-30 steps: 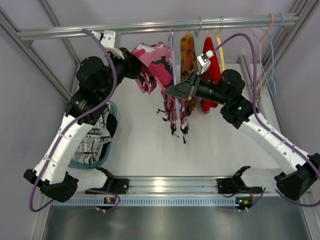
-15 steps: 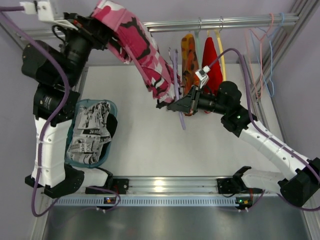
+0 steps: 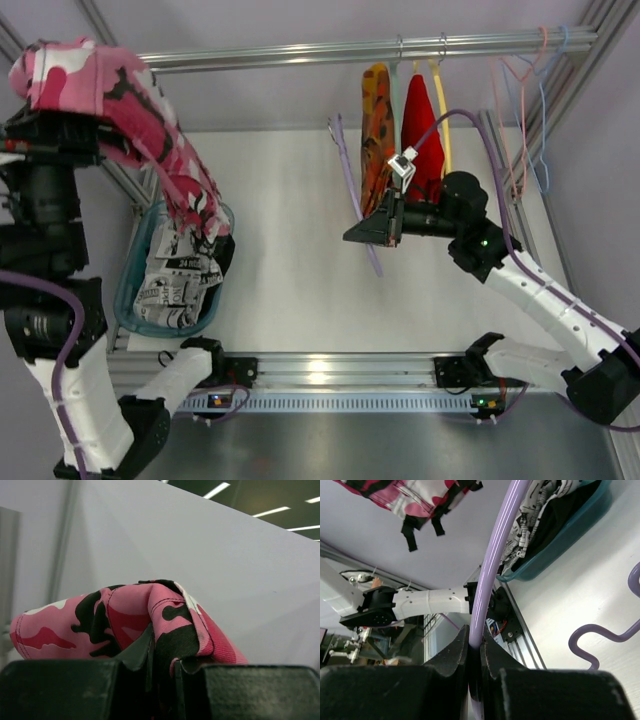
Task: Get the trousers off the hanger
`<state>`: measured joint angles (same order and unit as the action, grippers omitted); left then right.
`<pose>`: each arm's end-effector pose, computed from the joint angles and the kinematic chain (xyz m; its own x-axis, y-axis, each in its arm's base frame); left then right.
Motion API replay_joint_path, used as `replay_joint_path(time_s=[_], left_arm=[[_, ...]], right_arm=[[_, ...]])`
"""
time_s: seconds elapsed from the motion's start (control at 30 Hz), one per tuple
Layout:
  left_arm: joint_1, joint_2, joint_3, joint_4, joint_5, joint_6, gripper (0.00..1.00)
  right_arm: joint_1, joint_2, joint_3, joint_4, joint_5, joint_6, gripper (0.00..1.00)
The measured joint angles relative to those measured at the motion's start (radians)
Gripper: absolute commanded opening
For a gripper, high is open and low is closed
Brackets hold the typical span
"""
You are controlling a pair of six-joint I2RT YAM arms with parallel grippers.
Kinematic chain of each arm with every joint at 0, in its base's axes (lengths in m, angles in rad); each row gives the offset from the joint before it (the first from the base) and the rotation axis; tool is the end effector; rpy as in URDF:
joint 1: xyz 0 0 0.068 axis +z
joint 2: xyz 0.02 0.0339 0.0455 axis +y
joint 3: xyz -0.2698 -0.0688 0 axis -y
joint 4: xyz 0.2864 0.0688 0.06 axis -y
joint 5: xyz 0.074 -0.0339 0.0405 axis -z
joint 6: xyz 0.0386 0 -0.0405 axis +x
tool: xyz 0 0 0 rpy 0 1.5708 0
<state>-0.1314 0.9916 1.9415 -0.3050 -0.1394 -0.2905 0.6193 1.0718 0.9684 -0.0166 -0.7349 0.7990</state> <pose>0.0798 -0.0051 0.6746 0.5653 -0.3608 -0.7418 0.1895 0.9320 -0.3089 0.2161 0.1858 0.3682 -0.7651 0.1076 -0.6349 -0.6085 0.2016 0.7675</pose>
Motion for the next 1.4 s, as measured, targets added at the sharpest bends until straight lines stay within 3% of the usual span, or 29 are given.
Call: replay_joint_path(time_s=[0.23,0.53,0.8,1.0,1.3,1.37,1.4], left_arm=[[0.161,-0.293,-0.238,-0.005,-0.156,0.169,0.0],[0.196,-0.525,-0.416,-0.066,-0.392,0.454,0.0],[0.199,-0.703,-0.686,-0.142,-0.481,0.654,0.0],[0.199,-0.668,-0.87,-0.172,-0.45,0.64,0.0],[0.2,-0.367,-1.061,-0.07,-0.248,0.469,0.0],[0.201,-0.298,-1.119,-0.042,-0.215,0.444,0.04],[0.201,-0.27,-1.143,-0.034,-0.2,0.434,0.12]], right_arm=[[0.0,-0.024,0.001,-0.06,-0.085,-0.031,0.0],[0.0,-0.024,0.055,-0.214,-0.173,-0.099,0.0],[0.0,-0.024,0.112,-0.305,-0.215,-0.163,0.0],[0.0,-0.024,0.115,-0.361,-0.222,-0.193,0.0],[0.0,-0.032,0.19,-0.489,-0.236,-0.265,0.0],[-0.003,-0.043,0.218,-0.527,-0.236,-0.29,0.0],[-0.008,-0.049,0.233,-0.547,-0.239,-0.304,0.0]])
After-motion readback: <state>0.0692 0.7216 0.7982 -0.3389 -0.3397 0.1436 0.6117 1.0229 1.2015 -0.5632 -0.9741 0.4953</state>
